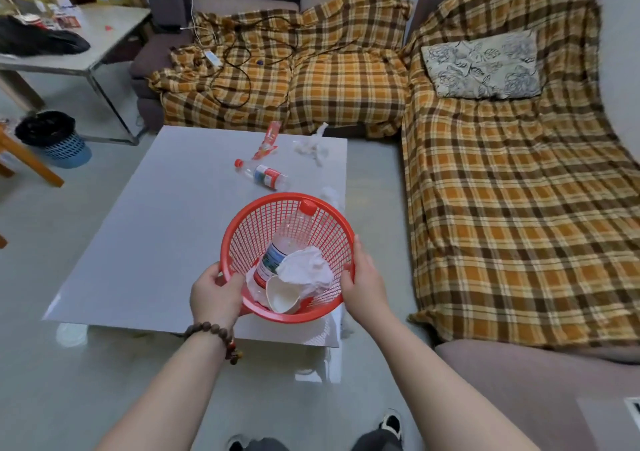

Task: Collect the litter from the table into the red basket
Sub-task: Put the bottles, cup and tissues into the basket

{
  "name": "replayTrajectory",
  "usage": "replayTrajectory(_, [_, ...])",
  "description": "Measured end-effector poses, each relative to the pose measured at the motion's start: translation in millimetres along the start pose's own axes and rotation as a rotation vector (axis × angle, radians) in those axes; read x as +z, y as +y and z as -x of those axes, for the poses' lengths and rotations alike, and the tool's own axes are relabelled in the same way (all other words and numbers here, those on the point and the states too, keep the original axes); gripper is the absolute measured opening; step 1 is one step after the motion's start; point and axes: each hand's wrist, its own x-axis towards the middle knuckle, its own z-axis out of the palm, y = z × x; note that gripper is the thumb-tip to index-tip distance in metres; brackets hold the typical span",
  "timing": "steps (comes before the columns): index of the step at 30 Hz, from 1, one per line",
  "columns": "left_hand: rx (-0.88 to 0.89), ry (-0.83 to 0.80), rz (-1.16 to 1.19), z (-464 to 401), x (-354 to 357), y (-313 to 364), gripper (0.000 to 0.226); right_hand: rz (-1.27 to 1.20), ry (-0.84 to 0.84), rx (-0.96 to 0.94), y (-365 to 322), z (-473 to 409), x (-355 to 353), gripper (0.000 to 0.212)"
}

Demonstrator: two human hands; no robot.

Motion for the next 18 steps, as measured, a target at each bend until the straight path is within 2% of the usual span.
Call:
replayTrajectory(9, [-0.079, 0.096, 0.102, 50.4, 100.7, 10.0, 0.015, 0.050, -0.117, -0.107, 61.0, -50.1, -92.1, 0.069])
replayTrajectory(18, [-0.100, 0.228, 0.156, 34.0, 125.5, 23.8, 0.019, -0.002, -0.203, -0.183, 66.5, -101.8, -88.8, 0.066])
